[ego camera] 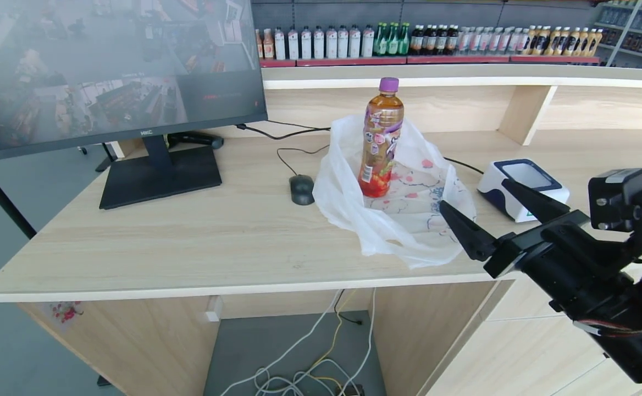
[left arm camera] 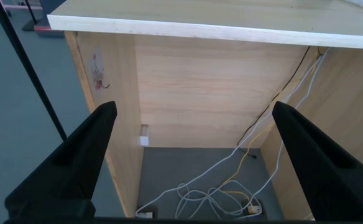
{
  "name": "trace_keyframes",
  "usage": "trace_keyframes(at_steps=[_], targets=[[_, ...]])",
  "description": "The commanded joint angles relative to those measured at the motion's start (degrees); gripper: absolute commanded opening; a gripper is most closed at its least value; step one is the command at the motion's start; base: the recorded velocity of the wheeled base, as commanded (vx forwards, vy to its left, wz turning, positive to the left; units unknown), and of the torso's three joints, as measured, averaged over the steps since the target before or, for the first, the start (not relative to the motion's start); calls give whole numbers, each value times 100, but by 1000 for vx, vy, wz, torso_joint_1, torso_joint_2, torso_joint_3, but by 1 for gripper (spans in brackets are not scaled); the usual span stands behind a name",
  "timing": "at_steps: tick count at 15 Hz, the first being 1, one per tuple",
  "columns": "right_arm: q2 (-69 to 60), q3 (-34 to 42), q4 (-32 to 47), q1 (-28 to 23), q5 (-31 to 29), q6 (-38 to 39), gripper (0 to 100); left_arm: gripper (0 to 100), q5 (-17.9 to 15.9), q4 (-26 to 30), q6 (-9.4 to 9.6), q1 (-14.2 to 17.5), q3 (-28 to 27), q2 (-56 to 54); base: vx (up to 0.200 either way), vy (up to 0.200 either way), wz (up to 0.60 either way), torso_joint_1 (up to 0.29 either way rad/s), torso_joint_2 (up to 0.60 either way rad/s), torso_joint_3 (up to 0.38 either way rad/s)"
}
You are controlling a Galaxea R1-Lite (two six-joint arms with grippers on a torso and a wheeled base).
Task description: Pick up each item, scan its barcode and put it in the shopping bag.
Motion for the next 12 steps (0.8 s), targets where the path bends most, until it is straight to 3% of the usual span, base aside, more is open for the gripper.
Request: trace_keyframes(at_steps=[1,5,12], targets=[[-25,7,-9,0,-2,29,100,100,-5,1,2,4,0,-2,0,0,0,0,0,0],[10,-108,-9,-88,-28,73,100,100,-5,1,-15,4,0,-2,0,0,0,0,0,0],[-183,-72,-9,-184,-28,276,100,100,4,1,-15,4,0,-2,0,-200,0,4,0,1]])
